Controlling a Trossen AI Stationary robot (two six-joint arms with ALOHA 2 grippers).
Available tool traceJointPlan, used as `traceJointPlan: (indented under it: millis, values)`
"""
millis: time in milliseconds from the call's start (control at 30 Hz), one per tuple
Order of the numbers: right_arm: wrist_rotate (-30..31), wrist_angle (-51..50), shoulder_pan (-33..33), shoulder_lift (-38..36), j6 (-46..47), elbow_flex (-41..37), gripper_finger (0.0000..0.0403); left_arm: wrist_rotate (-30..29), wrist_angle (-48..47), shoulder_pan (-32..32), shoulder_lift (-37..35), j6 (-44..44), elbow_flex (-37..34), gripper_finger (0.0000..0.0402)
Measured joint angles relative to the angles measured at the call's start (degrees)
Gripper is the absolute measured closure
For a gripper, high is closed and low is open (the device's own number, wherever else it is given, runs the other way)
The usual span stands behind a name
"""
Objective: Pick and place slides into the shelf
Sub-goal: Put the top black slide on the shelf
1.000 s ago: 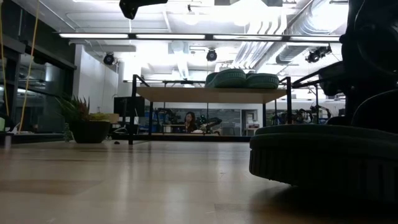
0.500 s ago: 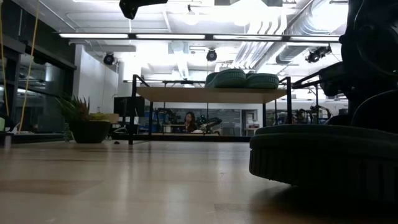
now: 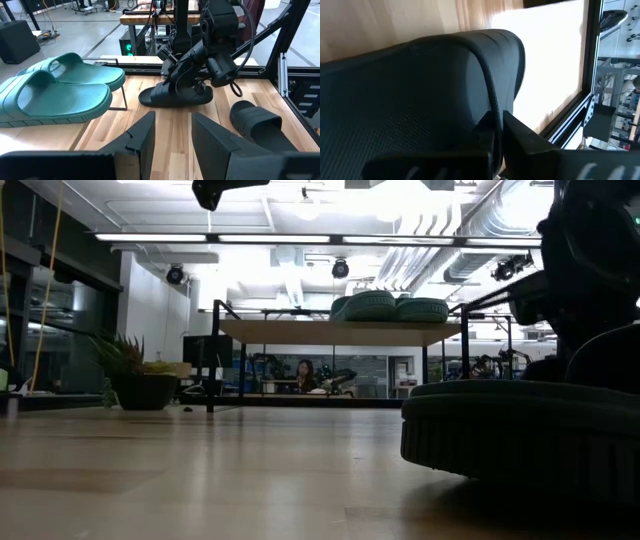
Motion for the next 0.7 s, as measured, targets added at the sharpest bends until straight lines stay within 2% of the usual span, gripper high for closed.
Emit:
traceJointPlan:
  millis: [367, 700]
  values:
    - [3.4, -3.2, 0.2, 0.0, 0.5, 7.5, 0.0402, 0.0, 0.0, 0.0, 0.0, 0.0, 0.0, 0.0289]
    - [5.4, -0.9, 0.2, 0.0, -2.7, 14.4, 0.0403, 0.0, 0.0, 0.0, 0.0, 0.5, 0.0, 0.0289]
